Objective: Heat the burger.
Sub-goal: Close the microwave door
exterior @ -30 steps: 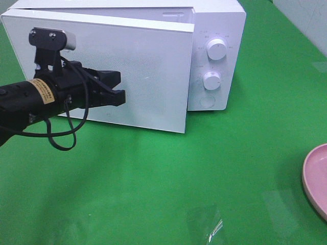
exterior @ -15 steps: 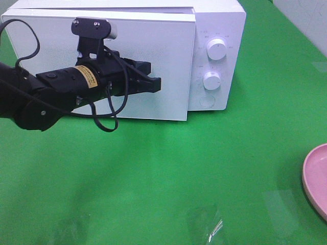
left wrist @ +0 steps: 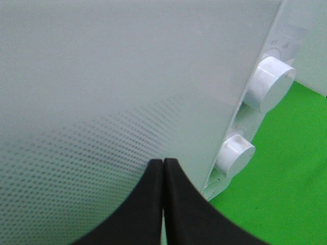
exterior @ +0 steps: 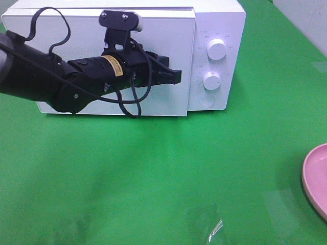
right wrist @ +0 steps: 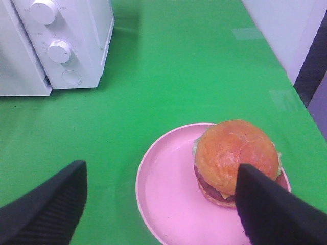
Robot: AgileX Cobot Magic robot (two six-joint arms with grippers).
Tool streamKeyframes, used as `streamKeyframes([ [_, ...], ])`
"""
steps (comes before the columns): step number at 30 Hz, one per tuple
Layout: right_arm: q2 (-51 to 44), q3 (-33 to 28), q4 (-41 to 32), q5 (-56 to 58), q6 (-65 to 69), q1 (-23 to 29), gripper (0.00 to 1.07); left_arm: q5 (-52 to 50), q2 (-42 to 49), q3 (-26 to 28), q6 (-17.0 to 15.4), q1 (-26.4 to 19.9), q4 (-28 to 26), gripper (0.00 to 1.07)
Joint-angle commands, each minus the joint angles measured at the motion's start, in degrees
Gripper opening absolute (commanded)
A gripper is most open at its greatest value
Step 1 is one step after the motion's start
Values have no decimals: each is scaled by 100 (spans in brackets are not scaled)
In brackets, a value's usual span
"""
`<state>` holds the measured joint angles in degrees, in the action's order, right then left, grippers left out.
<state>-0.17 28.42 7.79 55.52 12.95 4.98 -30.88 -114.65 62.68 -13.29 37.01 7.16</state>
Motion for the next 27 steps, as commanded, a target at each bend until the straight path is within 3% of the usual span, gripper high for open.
streamKeyframes([
  [1,-155,-6,17,-29,-29,-29,76,-34,-52,241,40,-57,-258,0],
  [9,-155,-6,17,-29,-29,-29,76,74,-286,676,201,-109,-470,0],
  [19,-155,-6,17,-29,-29,-29,76,286,-258,693,286,-269,-539,0],
  [27,-155,-6,17,-29,-23,-29,76,1169,120,688,264,11,-378,0],
])
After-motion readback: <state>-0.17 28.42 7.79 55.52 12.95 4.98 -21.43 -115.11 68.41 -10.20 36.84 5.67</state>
